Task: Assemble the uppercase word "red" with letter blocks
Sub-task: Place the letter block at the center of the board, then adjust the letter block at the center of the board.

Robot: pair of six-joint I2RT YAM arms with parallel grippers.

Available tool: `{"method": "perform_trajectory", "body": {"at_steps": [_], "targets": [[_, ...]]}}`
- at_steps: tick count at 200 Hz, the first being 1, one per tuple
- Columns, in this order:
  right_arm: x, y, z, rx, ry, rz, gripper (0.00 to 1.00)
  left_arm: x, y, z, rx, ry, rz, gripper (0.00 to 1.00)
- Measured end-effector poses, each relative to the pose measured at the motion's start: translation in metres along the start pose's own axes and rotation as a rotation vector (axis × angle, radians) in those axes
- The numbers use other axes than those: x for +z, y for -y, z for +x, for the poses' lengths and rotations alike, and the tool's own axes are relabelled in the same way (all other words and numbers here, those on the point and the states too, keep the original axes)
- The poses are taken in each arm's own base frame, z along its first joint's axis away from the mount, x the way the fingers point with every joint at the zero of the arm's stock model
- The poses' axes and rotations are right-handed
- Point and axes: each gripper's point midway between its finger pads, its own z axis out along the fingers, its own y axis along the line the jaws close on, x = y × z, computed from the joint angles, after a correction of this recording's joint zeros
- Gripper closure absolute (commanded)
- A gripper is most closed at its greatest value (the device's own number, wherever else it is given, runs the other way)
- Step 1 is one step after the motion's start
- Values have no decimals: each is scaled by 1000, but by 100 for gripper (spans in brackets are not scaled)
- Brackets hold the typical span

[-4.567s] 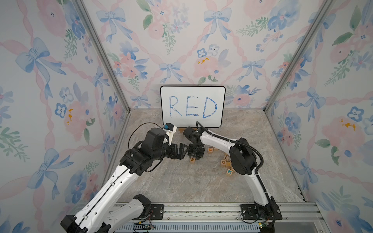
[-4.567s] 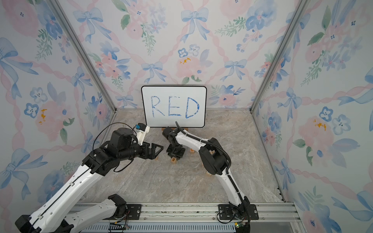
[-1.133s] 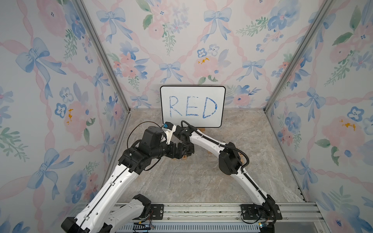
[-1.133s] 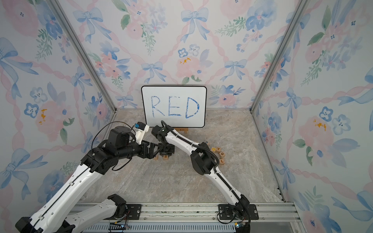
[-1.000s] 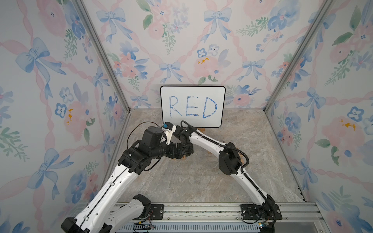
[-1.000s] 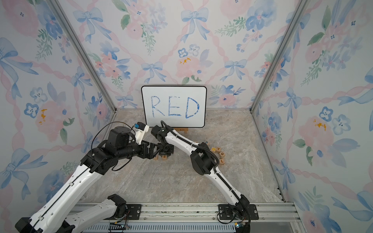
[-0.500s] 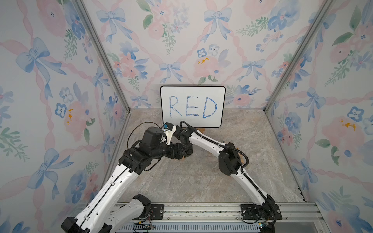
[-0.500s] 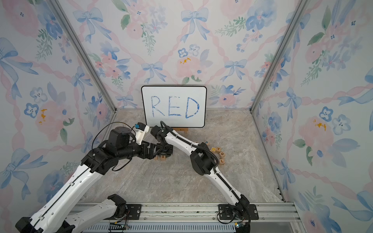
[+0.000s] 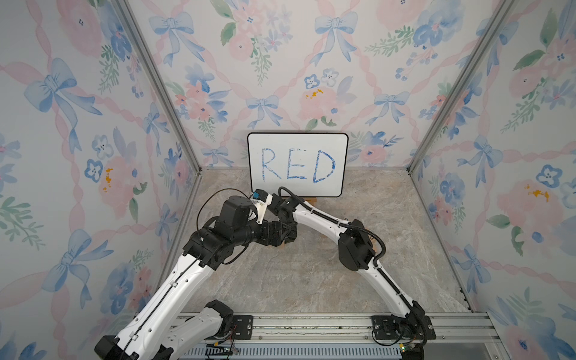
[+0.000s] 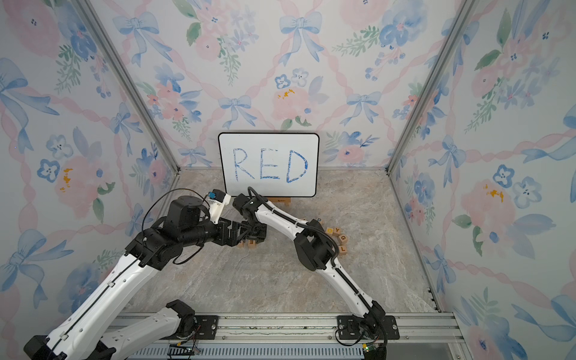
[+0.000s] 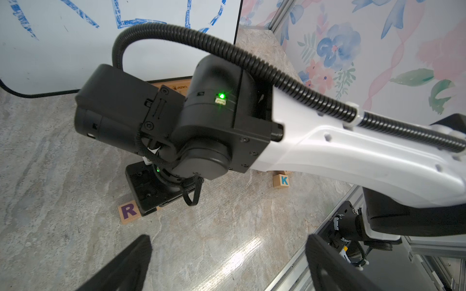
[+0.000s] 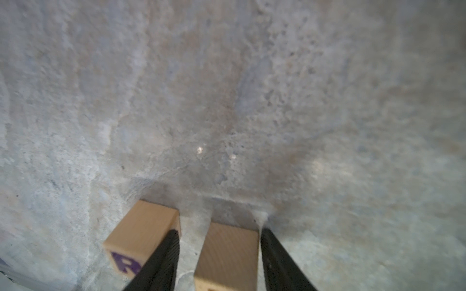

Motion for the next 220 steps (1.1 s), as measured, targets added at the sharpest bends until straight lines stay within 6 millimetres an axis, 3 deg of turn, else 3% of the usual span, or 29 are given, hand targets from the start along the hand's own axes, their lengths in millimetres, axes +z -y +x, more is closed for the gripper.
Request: {"method": "perform_trajectory", "body": {"at_steps": [76, 132, 220], "targets": [[-3, 11, -2, 19, -1, 0, 47, 1, 0, 0, -1, -3, -1, 2], [-5, 16, -5, 20, -4, 1, 37, 8, -3, 3, -8, -26, -8, 2], [-8, 36, -8, 12, -11, 54, 37, 13, -5, 4, -12, -40, -13, 2]]}}
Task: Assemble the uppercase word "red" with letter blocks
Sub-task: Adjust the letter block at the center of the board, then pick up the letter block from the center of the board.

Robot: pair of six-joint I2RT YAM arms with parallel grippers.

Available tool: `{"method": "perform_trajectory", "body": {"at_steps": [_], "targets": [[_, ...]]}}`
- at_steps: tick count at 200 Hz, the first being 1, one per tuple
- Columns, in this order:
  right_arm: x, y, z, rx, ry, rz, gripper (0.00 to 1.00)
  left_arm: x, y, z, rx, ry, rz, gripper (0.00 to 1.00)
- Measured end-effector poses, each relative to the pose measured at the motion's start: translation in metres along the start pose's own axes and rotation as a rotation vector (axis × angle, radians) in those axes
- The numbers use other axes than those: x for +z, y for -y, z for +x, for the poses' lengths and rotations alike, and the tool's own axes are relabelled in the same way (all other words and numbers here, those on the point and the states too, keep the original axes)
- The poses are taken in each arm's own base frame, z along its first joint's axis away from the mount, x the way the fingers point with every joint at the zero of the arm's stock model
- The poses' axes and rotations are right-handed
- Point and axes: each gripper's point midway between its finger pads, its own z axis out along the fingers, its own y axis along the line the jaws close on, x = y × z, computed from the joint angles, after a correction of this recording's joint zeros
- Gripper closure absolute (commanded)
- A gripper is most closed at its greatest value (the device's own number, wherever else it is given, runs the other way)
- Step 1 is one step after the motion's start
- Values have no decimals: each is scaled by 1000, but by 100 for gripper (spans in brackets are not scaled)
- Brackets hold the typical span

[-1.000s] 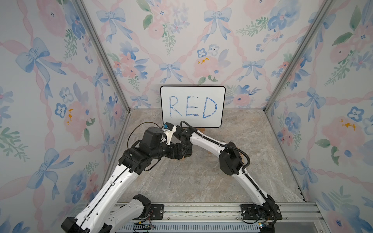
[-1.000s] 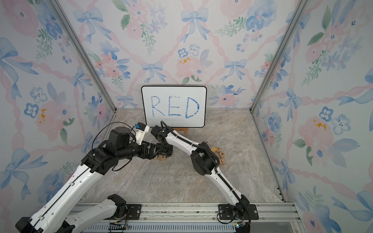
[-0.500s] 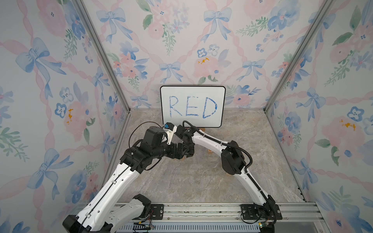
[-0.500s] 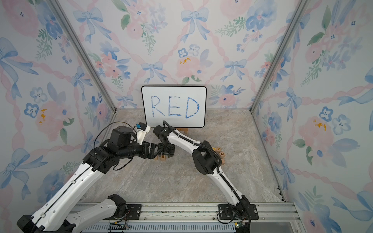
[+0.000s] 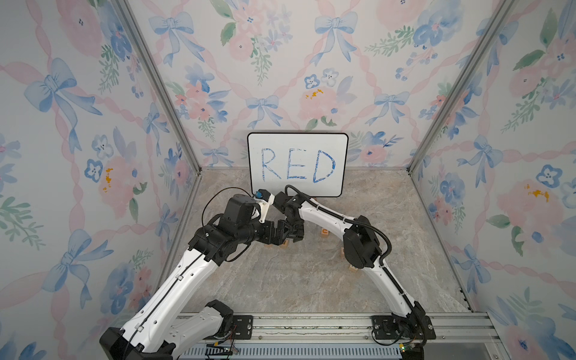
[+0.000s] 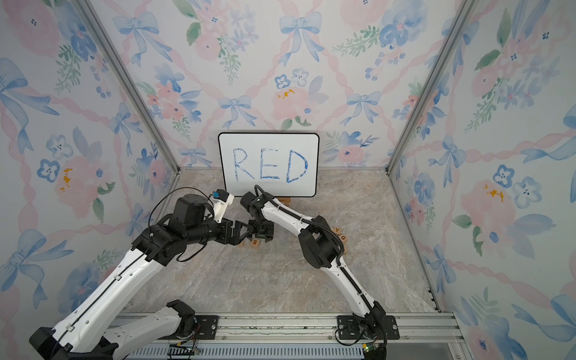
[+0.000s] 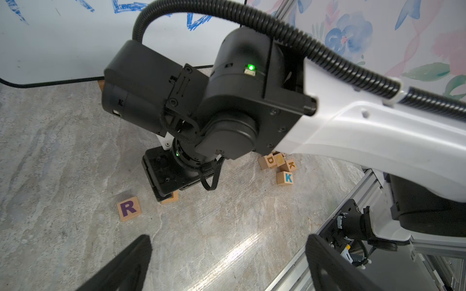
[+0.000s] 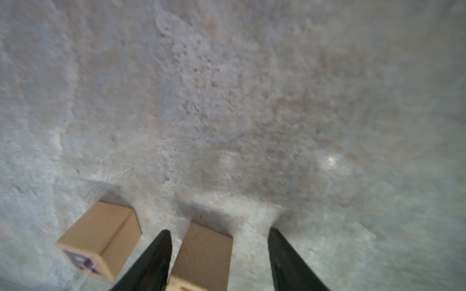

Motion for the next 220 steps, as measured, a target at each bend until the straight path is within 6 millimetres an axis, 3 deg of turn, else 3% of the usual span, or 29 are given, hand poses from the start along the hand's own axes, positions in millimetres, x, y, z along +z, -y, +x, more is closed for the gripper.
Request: {"method": "perform_trajectory", "body": {"at_steps": [74, 119, 187, 220], "targets": [[-2, 24, 1, -37, -2, 101, 35, 0, 1, -2, 0, 1, 1, 2], [-5, 36, -4, -204, 16, 157, 32, 3, 0, -1, -2, -5, -1, 2], [-29, 25, -3, -385, 55, 101, 32, -2, 6, -17, 4, 30, 9, 2], [-29, 21, 4, -413, 51, 104, 33, -3, 7, -21, 7, 45, 13, 2]]}}
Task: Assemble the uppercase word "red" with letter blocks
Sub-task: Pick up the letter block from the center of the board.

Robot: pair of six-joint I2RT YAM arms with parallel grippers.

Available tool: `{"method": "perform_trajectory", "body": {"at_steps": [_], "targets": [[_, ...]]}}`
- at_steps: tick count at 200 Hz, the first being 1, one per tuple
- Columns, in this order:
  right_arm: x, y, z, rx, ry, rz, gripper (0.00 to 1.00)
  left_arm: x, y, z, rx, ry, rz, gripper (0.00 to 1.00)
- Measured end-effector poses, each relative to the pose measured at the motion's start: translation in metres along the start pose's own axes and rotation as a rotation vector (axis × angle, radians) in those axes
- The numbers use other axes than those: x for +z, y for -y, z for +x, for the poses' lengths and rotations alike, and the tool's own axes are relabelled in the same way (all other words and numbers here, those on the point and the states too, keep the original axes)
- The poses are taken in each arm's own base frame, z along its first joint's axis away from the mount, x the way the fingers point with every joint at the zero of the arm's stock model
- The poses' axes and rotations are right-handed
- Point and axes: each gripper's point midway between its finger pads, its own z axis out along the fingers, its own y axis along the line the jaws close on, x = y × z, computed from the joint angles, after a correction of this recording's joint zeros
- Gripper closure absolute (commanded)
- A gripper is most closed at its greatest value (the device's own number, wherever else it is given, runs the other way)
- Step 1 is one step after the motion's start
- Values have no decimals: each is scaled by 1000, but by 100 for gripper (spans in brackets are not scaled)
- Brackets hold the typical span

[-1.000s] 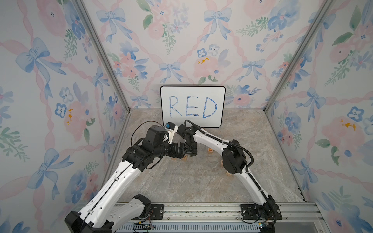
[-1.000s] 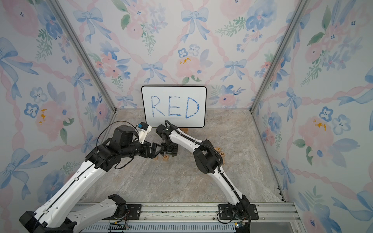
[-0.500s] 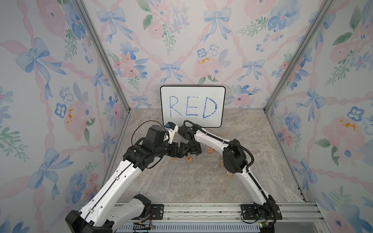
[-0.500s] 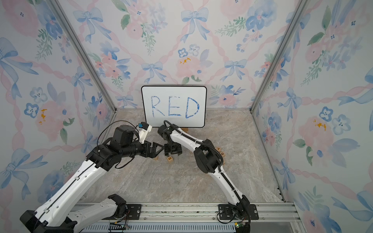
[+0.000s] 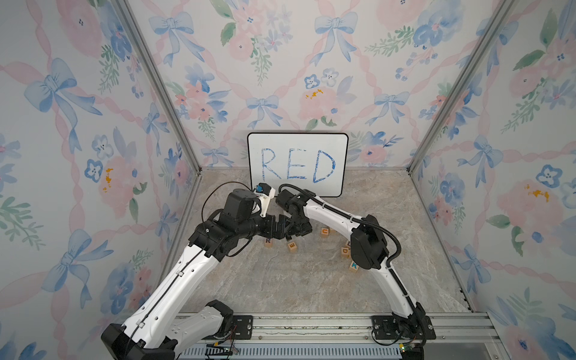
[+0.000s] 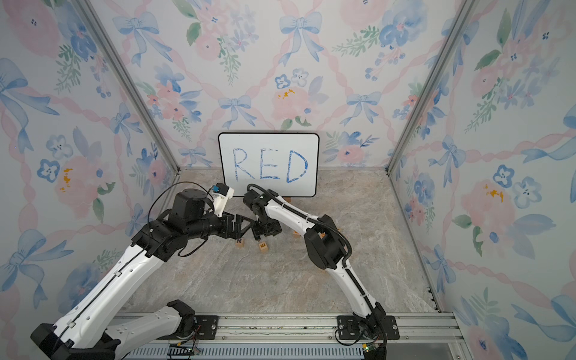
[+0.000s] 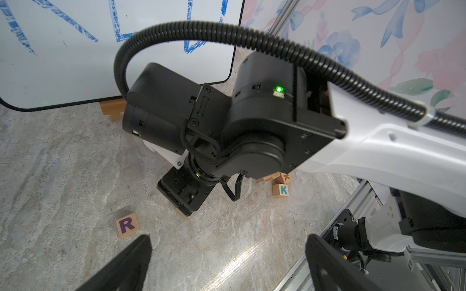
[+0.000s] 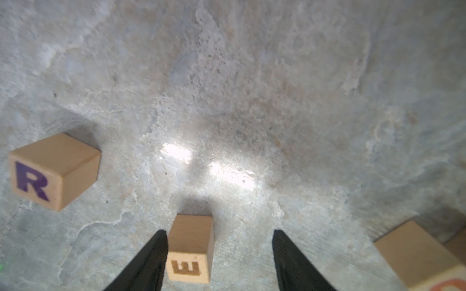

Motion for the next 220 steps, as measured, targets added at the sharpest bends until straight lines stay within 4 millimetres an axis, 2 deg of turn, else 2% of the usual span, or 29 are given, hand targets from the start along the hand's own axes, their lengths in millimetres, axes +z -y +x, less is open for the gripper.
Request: {"method": "perform_trajectory", "body": {"at_steps": [70, 121, 194, 220], "targets": [[3, -13, 21, -53, -38, 50, 38, 1, -1, 2, -2, -3, -2, 2], [3, -14, 23, -32, -44, 48, 49, 2, -2, 2, -3, -5, -2, 2], [10, -16, 26, -11, -72, 27, 50, 1, -2, 2, -4, -4, -3, 2], [15, -16, 27, -5, -84, 28, 62, 2, -2, 2, -4, -4, -3, 2]]}}
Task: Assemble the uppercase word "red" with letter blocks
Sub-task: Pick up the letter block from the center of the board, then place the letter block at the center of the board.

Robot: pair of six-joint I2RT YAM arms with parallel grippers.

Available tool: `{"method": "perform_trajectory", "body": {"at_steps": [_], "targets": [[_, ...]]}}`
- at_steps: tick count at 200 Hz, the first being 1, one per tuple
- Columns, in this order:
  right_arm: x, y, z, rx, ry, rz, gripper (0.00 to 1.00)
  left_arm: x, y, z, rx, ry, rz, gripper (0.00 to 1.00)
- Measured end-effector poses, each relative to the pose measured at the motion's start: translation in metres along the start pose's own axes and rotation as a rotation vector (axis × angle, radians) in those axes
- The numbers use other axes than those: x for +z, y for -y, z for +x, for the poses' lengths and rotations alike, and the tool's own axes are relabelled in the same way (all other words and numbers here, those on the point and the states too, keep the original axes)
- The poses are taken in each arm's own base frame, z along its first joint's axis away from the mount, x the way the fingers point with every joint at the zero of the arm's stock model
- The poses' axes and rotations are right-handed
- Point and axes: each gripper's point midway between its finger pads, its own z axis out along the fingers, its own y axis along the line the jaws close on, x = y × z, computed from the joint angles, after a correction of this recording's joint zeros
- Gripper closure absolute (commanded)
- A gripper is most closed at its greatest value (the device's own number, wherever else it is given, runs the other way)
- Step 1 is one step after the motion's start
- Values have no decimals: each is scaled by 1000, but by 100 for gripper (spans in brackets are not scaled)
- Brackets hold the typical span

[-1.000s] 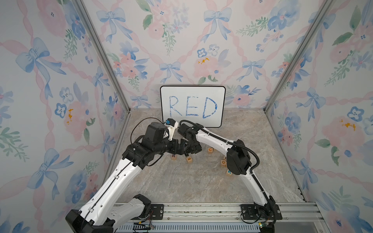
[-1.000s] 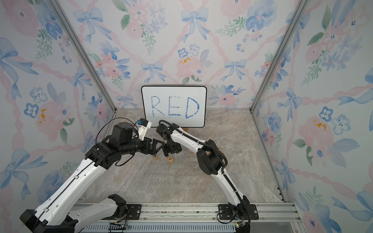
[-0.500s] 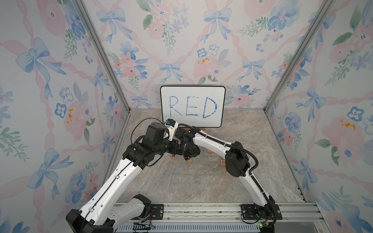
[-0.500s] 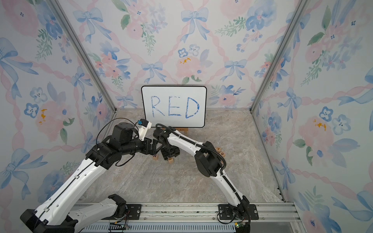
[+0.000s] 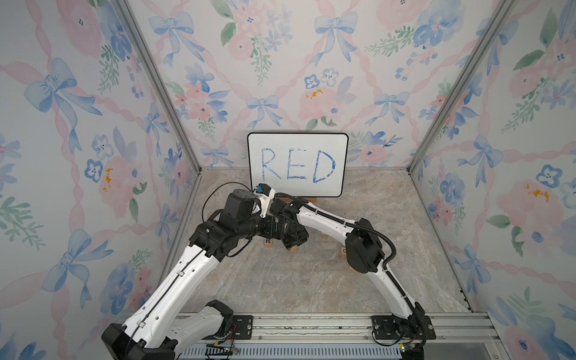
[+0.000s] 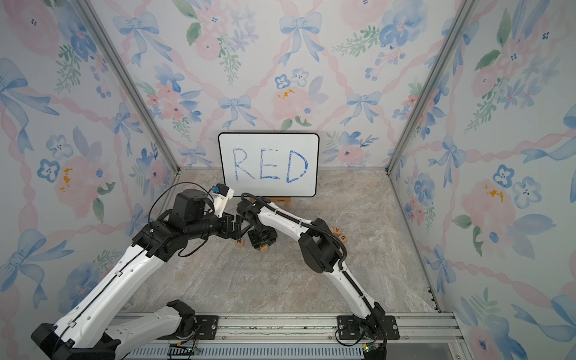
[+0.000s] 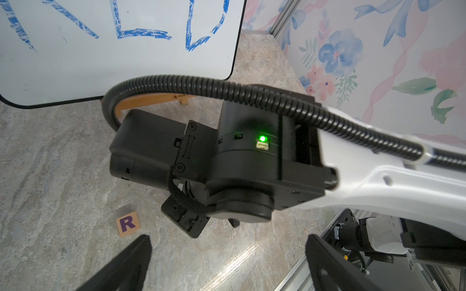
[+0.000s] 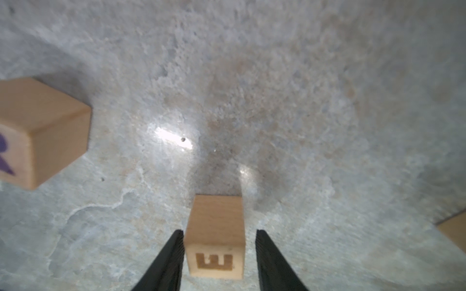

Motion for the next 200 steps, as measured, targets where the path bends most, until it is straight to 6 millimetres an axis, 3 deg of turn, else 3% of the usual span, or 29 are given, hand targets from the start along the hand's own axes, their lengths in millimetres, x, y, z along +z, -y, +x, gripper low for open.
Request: {"method": "perform_trajectory", "body": {"at_steps": [59, 84, 120, 167, 200], "targets": [[0, 2, 2, 30, -15, 8, 65, 0, 1, 0, 0, -1, 6, 2], [-10, 3, -2, 94, -8, 4, 65, 0, 1, 0, 0, -1, 6, 2], [-34, 4, -15, 259, 32, -29, 67, -1, 1, 0, 1, 0, 7, 2], [-17, 14, -11, 558, -33, -47, 67, -4, 4, -6, 6, 16, 12, 2], [-13, 9, -26, 777, -6, -113, 69, -4, 4, -6, 6, 16, 12, 2]]}}
